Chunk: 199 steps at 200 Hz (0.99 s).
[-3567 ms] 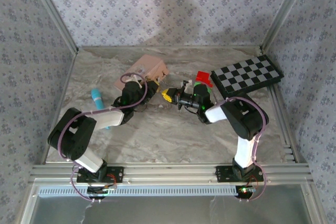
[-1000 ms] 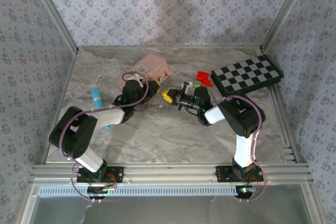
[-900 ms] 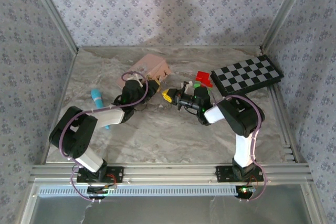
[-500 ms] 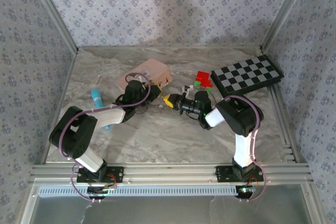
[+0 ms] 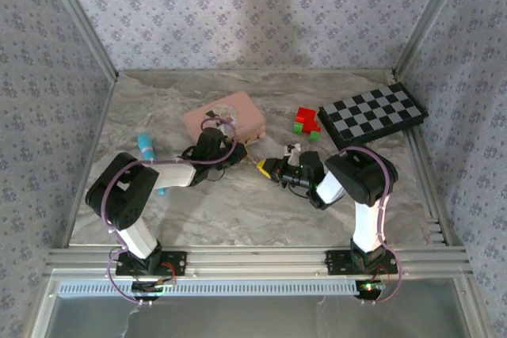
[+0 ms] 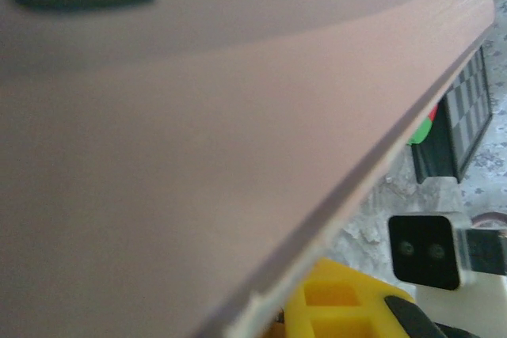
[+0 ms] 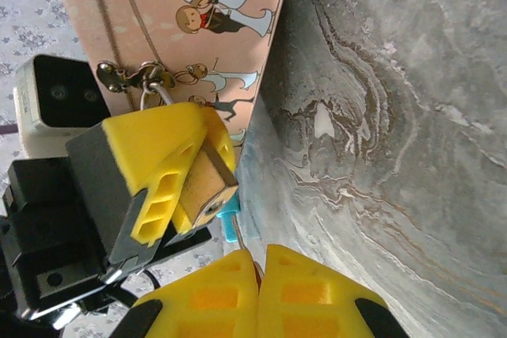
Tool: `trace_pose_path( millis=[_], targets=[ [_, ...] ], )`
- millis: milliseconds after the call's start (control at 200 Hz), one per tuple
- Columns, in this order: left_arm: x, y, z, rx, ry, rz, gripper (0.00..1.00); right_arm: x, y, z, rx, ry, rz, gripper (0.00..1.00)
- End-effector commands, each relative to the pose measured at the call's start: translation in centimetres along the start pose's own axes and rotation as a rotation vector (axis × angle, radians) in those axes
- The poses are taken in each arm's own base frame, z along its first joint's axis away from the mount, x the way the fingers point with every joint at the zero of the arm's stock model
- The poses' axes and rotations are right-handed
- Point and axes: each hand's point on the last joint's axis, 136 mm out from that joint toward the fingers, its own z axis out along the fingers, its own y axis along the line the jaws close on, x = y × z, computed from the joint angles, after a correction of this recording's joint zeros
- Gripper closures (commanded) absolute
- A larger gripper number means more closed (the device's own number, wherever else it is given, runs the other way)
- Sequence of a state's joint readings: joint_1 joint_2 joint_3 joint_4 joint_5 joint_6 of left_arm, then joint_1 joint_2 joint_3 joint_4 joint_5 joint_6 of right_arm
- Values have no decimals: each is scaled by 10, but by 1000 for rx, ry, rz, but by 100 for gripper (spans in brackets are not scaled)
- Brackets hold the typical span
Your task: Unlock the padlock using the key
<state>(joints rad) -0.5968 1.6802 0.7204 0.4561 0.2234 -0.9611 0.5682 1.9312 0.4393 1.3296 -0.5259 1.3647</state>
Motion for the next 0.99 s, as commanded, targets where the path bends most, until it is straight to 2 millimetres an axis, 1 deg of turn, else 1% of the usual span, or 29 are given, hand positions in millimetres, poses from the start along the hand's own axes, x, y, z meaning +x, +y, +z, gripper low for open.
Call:
trace_pose_path(
  millis=[0, 100, 150, 185, 280, 425, 495, 565, 645, 815, 889, 989],
  targets=[
    [-7, -9, 1, 45, -44, 89, 100, 3, 6, -6, 7, -1, -114, 100],
    [-2, 1, 3, 17, -29, 123, 100, 7, 1, -11, 75, 22, -191, 100],
    [1, 9, 3, -9, -23, 130, 100, 6, 1, -13, 115, 24, -245, 100],
    [3, 13, 3, -23, -20, 132, 97, 5, 1, -15, 146, 27, -282, 100],
    [8, 26, 3, -58, -14, 121, 88, 7, 2, -19, 225, 53, -376, 100],
    [11, 39, 3, -98, -23, 84, 71, 7, 7, -25, 302, 96, -489, 100],
    [11, 40, 3, -110, -36, 69, 61, 8, 8, -27, 329, 120, -530, 100],
    [13, 39, 4, -117, -46, 64, 55, 8, 10, -29, 348, 128, -548, 100],
    [15, 39, 6, -131, -65, 60, 53, 6, 14, -30, 357, 133, -599, 100],
    [24, 41, 12, -167, -100, 76, 53, 4, 19, -32, 349, 121, -612, 100],
    [29, 46, 14, -203, -113, 99, 53, 5, 20, -33, 345, 114, -611, 100],
    [30, 58, 9, -260, -154, 97, 52, 4, 21, -36, 340, 102, -610, 100]
  ],
)
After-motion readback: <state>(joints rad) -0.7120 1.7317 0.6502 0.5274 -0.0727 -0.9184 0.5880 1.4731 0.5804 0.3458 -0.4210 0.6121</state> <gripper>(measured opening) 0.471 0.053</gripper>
